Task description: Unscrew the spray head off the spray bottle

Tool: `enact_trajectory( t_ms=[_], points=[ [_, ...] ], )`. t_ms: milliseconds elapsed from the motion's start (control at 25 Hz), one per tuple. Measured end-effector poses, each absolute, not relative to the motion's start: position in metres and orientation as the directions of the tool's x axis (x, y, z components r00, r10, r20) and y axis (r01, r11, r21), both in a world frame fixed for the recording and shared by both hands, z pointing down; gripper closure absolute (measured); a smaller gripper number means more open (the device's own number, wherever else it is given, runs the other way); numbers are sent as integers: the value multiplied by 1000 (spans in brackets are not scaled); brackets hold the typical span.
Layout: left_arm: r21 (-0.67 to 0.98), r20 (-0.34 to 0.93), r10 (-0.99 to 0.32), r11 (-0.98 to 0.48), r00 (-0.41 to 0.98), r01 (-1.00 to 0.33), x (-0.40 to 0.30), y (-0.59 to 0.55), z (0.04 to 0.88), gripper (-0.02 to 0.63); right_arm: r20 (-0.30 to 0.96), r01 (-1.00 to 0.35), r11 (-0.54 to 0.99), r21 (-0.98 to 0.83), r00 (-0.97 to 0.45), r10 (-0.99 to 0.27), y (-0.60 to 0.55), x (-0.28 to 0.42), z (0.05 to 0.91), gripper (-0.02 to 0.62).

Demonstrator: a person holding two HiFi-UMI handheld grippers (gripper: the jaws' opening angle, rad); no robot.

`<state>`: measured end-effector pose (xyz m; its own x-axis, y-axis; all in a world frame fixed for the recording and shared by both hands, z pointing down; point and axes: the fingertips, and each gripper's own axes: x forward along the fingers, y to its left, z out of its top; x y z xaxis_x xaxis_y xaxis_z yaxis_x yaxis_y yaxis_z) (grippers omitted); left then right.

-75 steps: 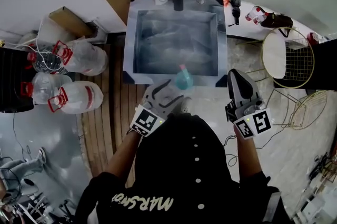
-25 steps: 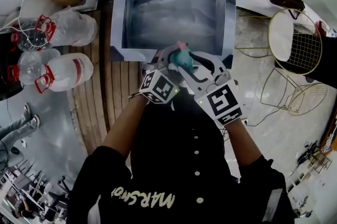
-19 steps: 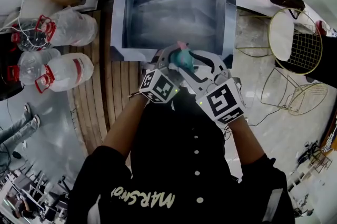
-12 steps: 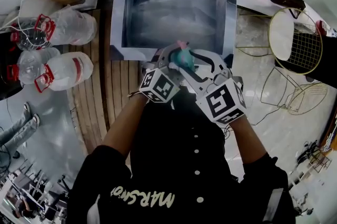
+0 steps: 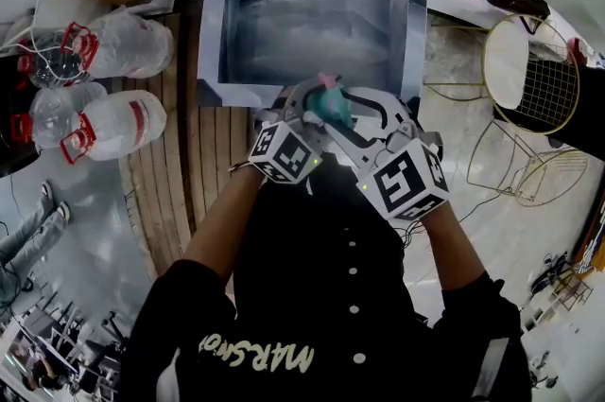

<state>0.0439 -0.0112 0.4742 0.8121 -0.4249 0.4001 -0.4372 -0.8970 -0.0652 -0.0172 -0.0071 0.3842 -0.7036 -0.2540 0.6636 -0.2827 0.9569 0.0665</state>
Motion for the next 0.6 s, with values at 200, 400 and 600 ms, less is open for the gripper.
enact_trajectory(
  t_ms=[200, 400, 600],
  points=[
    [-67, 400, -413, -904, 818, -423, 44, -10, 474, 236, 675, -242, 967, 84, -699, -234, -5, -18, 384, 397],
    [-63, 401, -400, -910, 824, -411, 44, -10, 474, 236, 682, -161, 982, 94, -708, -182, -3, -19, 385, 396],
    [-61, 407, -357, -929, 841, -365, 45, -8, 475, 236, 700, 49, 977, 209, -705, -114, 1, -17, 387, 465]
  ],
)
